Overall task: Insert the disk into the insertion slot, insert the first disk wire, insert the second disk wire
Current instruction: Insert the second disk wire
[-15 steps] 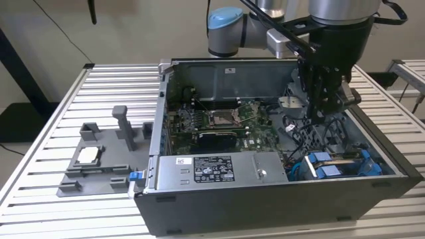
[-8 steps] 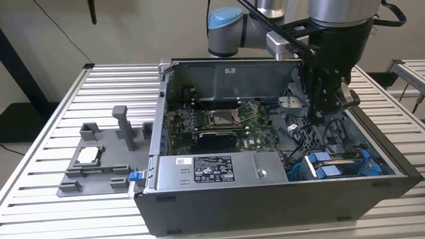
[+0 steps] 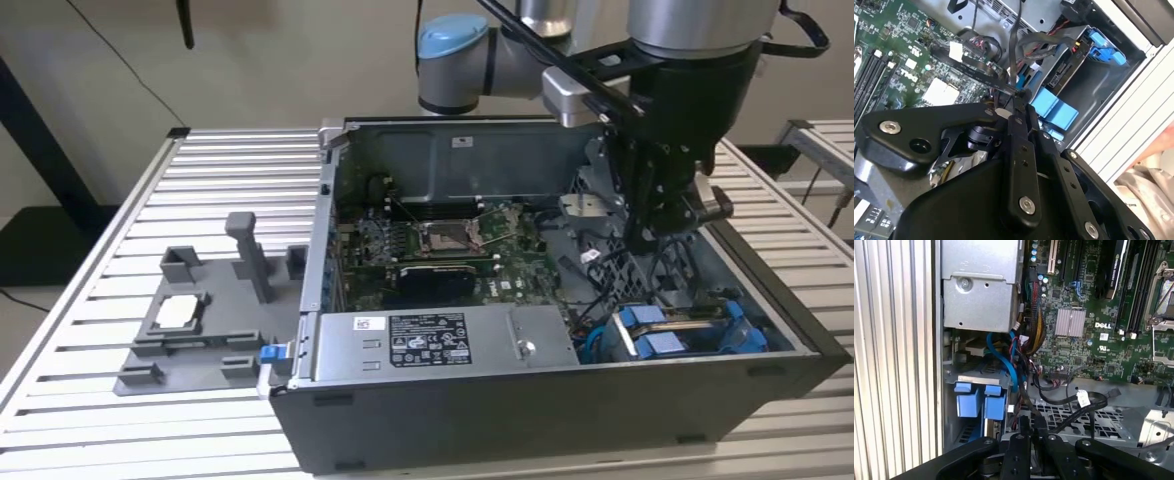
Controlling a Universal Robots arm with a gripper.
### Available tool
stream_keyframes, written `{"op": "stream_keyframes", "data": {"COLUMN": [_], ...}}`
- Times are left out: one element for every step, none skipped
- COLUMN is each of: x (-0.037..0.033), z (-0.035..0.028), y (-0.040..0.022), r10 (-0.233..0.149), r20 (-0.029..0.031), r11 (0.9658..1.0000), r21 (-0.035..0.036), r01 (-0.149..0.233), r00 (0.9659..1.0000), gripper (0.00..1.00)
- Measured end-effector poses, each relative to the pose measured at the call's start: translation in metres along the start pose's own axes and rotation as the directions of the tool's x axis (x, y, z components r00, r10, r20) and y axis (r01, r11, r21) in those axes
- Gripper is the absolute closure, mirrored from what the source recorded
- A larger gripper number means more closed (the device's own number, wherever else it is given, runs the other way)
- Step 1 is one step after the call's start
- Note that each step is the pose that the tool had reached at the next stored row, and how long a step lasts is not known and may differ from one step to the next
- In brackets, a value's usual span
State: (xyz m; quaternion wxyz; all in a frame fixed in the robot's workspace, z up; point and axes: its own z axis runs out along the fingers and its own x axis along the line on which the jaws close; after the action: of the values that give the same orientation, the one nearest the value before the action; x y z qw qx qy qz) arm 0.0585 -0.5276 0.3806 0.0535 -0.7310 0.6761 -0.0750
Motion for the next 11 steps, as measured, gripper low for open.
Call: {"op": "stream_keyframes", "data": {"x": [0.0017,0.0035,0.0053,0.0071,0.009,0.011,0.0128,0.0148,0.0166,0.0183,0.0203], "z": [0.0003,0.0006,0.0008,0.001,0.0013,0.0016,0.0018,0.0021,0.0023,0.0025,0.0028], "y": [-0.0008,-0.0015,-0.0022,-0.0028,-0.0034,-0.004,-0.0045,-0.005,-0.0052,-0.0055,-0.0058], "r10": [0.0,0.0,0.0,0.0,0.0,0.0,0.0,0.001,0.001,0.001,0.001], "r20": [0.0005,0.0007,0.0011,0.0015,0.002,0.0026,0.0031,0.0039,0.0049,0.0061,0.0075], "r11": [1.0,1.0,1.0,1.0,1.0,1.0,1.0,1.0,1.0,1.0,1.0], "r21": [-0.0004,-0.001,-0.0015,-0.0019,-0.0024,-0.0029,-0.0034,-0.0037,-0.0039,-0.0041,-0.0042], "r01": [0.0,0.0,0.0,0.0,0.0,0.0,0.0,-0.001,-0.001,-0.001,-0.001], "r00": [1.0,1.0,1.0,1.0,1.0,1.0,1.0,1.0,1.0,1.0,1.0], "gripper": [0.84,0.84,0.84,0.84,0.84,0.84,0.84,0.84,0.84,0.84,0.84]}}
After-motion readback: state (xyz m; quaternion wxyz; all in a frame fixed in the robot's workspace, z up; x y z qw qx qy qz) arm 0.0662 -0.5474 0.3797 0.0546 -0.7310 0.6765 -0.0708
